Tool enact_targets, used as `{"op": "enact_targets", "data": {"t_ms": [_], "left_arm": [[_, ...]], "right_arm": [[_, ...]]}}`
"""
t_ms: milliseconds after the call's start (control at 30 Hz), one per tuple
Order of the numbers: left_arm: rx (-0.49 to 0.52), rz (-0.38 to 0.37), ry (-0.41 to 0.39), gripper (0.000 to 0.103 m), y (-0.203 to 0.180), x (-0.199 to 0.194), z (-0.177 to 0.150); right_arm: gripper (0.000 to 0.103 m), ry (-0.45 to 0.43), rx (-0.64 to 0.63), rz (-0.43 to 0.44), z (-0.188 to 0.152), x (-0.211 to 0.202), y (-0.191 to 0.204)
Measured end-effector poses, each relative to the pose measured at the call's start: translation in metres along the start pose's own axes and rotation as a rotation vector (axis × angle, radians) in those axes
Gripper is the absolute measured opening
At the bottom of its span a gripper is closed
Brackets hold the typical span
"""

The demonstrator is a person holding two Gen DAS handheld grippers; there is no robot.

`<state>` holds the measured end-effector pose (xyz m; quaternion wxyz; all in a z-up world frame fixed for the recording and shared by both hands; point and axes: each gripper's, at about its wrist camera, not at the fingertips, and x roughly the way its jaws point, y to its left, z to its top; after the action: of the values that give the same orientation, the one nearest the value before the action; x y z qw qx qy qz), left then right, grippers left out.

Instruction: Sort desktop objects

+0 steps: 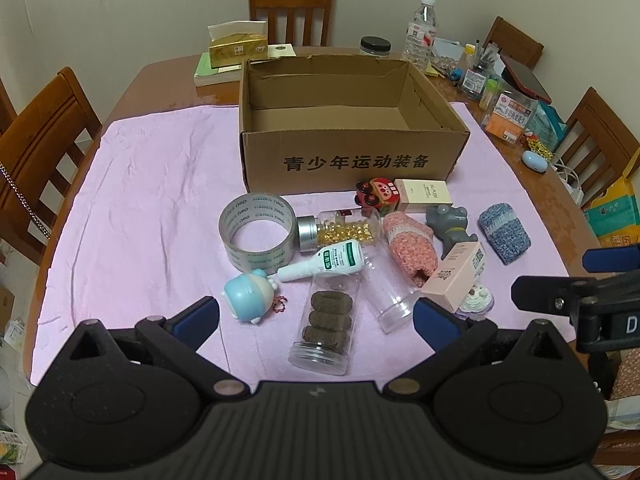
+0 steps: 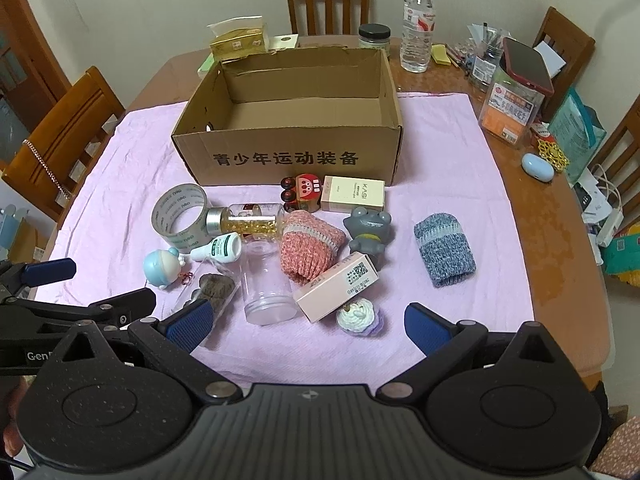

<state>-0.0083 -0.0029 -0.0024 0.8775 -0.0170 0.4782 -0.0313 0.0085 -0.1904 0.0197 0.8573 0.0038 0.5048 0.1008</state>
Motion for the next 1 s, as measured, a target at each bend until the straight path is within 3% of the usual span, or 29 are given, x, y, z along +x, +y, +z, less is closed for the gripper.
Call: {"op": "enact_targets", "data": {"t_ms": [600,1000], "left_arm": [[0.038,0.007,-0.051,0.102,-0.002,0.007,-0.006],[0.075,0.047,-0.044,0.102,0.002,0.023,-0.026]], "right_arm": [[0.103,-0.05,-0.048,-0.005,0.002,0.007,-0.005],[0.103,-0.096,-0.122,0.043,-0.002,0.02,-0.009]]}}
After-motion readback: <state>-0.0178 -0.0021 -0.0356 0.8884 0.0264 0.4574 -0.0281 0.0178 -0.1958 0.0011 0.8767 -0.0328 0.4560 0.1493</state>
